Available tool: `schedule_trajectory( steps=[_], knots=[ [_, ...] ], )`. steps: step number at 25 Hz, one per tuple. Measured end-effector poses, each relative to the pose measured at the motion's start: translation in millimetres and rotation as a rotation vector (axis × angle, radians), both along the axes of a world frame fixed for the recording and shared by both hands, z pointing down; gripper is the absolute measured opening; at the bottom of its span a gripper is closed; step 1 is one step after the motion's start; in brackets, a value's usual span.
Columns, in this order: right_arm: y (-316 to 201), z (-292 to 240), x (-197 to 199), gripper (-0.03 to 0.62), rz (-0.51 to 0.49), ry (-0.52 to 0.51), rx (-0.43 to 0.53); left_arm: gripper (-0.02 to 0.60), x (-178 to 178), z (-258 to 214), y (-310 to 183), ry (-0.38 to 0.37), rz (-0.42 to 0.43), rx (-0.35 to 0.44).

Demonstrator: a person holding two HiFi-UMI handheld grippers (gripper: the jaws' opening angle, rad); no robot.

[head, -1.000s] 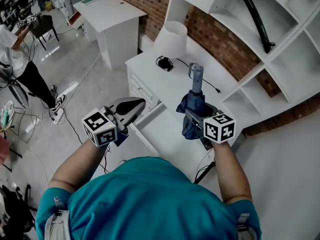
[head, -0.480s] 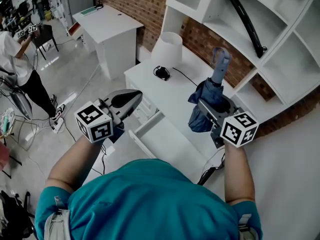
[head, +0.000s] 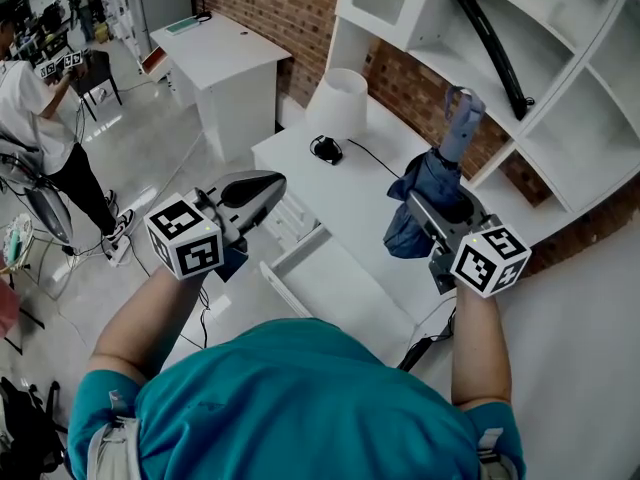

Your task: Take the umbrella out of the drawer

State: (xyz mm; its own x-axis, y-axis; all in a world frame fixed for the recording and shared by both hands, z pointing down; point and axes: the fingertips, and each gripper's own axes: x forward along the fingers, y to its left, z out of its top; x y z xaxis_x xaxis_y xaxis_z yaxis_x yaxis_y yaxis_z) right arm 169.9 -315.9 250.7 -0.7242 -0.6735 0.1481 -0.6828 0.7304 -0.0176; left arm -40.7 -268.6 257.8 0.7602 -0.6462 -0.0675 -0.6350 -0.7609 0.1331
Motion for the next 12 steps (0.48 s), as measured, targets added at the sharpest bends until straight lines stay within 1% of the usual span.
schedule_trajectory(
  steps=[7,12],
  knots=[
    [3.5,-4.4,-1.7,0.256,0.001,-0.002,0.011,0.014,2.6,-2.1,4.7,-0.016,0.019,0.007],
    [5.4,-1.1,-0.1,0.256,0.004,-0.003,0.008,0.014,3.0,0.0,5.7,-0.008,0.019,-0.001]
  ],
)
